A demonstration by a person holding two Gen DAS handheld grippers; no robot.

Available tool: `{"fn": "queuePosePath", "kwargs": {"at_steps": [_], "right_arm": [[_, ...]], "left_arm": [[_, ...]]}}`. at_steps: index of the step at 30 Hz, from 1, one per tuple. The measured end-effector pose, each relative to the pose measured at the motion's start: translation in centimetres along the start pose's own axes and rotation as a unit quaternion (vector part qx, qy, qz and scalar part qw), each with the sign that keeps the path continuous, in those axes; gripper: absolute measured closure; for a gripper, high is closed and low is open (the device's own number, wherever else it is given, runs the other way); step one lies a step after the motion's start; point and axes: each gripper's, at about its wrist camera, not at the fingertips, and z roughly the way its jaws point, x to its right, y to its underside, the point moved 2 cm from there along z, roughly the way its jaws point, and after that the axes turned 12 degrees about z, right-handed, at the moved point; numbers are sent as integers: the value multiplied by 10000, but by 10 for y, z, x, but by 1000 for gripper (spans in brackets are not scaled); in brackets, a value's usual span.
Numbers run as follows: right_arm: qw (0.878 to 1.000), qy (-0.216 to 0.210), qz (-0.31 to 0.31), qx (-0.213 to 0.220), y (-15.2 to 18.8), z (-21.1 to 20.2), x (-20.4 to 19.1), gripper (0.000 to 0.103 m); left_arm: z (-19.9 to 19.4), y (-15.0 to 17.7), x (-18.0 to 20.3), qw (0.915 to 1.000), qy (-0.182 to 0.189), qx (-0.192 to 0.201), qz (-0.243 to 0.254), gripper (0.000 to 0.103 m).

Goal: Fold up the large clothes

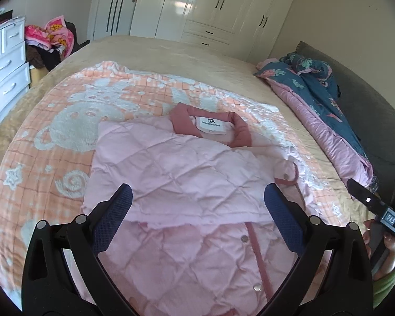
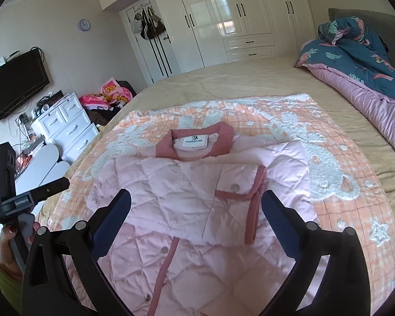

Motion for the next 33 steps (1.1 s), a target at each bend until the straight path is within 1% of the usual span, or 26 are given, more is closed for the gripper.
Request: {"fn": "queuePosePath", "kwargs": {"at_steps": [5, 15, 21, 25, 33], "right_arm": [[10000, -35, -6, -51, 13, -15, -3, 4], [9999, 27, 71, -79, 30, -45, 0, 4], [9999, 43, 93, -63, 36, -63, 1, 4], [10000, 38, 69, -44, 38, -74, -1, 4], [10000, 7, 43, 20, 46, -98, -4, 4]], "left_arm": [[-14, 13, 11, 9999, 112, 22, -15, 9], [-35, 37, 27, 9999, 122, -101, 20, 9], [-51, 41, 32, 9999, 66, -75, 51, 9], [-65, 42, 35, 10000, 40, 10, 70, 9], [-86, 52, 38, 9999, -23, 72, 86, 9]]}}
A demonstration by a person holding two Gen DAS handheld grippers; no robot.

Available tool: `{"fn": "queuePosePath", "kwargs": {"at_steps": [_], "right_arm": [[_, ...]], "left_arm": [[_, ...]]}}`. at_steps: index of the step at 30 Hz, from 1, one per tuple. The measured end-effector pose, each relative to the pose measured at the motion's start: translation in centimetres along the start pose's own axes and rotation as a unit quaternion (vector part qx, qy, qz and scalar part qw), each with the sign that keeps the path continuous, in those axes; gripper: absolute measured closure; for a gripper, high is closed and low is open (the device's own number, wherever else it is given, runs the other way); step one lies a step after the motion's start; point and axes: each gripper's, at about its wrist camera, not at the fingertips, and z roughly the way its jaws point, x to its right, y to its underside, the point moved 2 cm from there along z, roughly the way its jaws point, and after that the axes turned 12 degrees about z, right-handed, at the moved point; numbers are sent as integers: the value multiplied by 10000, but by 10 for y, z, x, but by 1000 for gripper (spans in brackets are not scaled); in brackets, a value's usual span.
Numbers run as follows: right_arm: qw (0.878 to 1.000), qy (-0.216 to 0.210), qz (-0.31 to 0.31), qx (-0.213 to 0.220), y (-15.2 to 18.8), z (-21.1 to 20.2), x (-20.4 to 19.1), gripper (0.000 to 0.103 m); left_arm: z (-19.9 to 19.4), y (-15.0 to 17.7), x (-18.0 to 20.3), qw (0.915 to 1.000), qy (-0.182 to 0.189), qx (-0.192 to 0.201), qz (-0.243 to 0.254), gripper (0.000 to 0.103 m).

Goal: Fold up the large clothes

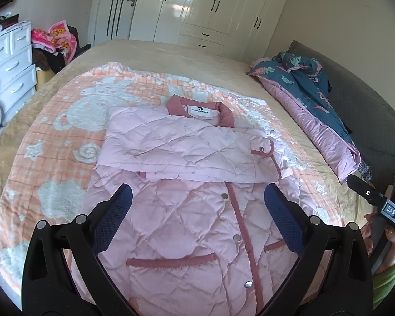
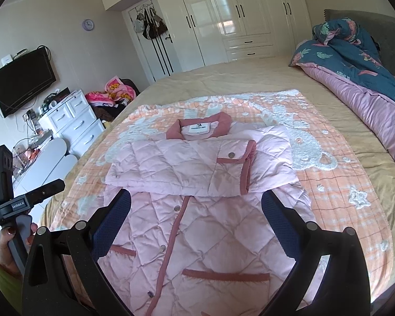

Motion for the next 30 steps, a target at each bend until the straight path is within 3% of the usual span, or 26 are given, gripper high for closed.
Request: {"fn": "queuePosePath", "kwargs": {"at_steps": [15, 30], "right_arm": [[10000, -8, -26, 39, 19, -36, 4, 4], [9997, 218, 87, -79, 46, -59, 34, 4]], "left_arm": [[-33, 31, 1, 9996, -262, -74, 24, 9], [-42, 70, 0, 9988, -388, -303, -14, 9]]}}
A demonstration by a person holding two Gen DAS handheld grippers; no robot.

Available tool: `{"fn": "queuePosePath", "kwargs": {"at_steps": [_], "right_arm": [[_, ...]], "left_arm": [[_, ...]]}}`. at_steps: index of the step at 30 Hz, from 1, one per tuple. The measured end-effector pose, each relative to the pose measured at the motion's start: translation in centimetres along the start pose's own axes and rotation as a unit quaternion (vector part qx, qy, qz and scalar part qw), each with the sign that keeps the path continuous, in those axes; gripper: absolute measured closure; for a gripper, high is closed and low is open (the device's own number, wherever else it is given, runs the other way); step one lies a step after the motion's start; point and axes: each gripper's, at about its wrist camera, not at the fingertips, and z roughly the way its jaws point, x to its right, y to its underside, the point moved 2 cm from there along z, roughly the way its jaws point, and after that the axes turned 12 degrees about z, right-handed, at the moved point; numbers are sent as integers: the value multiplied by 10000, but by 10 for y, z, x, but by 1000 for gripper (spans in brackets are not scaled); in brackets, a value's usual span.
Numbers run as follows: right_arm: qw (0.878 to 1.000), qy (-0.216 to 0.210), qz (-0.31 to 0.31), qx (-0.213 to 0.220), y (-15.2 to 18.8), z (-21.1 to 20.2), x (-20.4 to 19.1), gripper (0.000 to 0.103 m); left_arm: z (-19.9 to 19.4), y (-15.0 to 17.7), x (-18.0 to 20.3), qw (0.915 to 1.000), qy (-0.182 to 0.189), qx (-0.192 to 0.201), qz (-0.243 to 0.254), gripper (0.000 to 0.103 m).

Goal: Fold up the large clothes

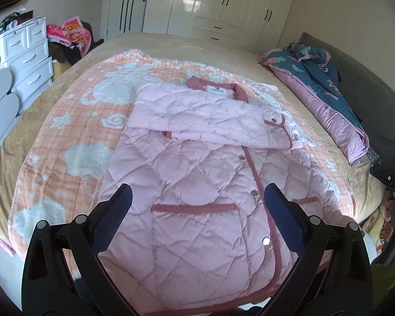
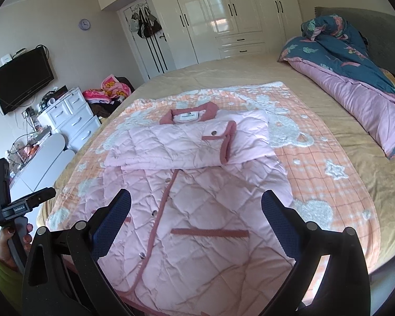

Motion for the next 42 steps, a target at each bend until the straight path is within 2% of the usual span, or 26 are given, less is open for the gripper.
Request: {"fn": "queuePosePath", "kwargs": {"at_steps": [13, 20, 35, 42], "right_arm": [[9993, 230, 86, -279, 24, 1, 28, 4], [9973, 435, 150, -566, 40, 7, 48, 4], [9884, 821, 505, -1172, 79, 14, 104, 4], [9845, 863, 499, -1444, 93, 20, 114, 4]], "left_arm": [[6, 26, -10, 9996, -127, -257, -80, 9], [12, 43, -20, 9986, -213, -455, -139, 9], [24, 93, -62, 9927, -513, -986, -470, 9], [23, 111, -77, 9902, -601, -1125, -568, 9]]}}
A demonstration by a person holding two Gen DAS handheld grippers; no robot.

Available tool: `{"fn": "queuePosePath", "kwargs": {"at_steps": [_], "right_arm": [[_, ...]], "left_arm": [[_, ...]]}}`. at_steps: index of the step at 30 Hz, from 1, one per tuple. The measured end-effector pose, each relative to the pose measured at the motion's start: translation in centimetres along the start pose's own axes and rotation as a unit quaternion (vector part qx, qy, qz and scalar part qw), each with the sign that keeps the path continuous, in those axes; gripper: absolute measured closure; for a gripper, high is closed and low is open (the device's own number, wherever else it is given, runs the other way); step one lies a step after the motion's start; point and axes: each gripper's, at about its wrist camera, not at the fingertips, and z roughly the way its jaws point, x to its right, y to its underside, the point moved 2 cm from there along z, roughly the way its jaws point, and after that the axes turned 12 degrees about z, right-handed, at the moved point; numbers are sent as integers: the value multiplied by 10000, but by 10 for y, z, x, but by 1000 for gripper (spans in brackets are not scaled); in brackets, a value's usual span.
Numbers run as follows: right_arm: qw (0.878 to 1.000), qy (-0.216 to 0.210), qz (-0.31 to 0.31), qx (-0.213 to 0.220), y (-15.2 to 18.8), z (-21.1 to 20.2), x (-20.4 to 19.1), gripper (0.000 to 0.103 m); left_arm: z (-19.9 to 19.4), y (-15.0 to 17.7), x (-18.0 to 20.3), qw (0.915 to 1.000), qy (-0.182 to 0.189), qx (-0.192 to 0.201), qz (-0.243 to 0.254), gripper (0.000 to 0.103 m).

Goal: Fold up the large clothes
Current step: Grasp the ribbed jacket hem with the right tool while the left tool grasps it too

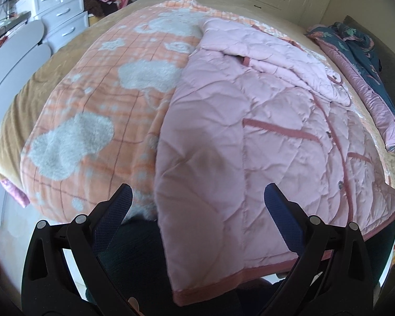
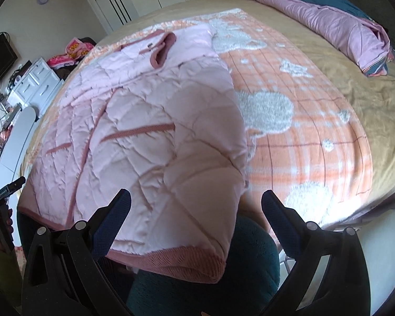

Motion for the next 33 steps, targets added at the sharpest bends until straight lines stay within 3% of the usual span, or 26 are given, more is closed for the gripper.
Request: {"fn": "queuePosePath", "kwargs": {"at_steps": [11, 16, 18, 21, 25, 33], "right_arm": [[9983, 64, -414, -409, 11, 21, -6, 6], [9944, 157, -893, -540, 19, 30, -17, 18], [9937, -10, -1046, -412, 19, 25, -22, 43], [9898, -296, -1389, -134, 20, 13, -35, 70], [9885, -681, -1317, 306, 6, -4, -46, 78], [9800, -1456, -1042, 871, -39, -41, -60, 81]], "left_arm": [[8, 13, -16, 9995, 145, -194, -211, 9], [15, 14, -12, 9989, 296, -277, -221, 9], [17, 15, -9, 9988, 324, -303, -200, 9], [22, 14, -7, 9986, 347, -344, -180, 9], [29, 13, -6, 9984, 342, -396, -207, 9], [30, 17, -9, 9976, 454, -477, -200, 9]]}}
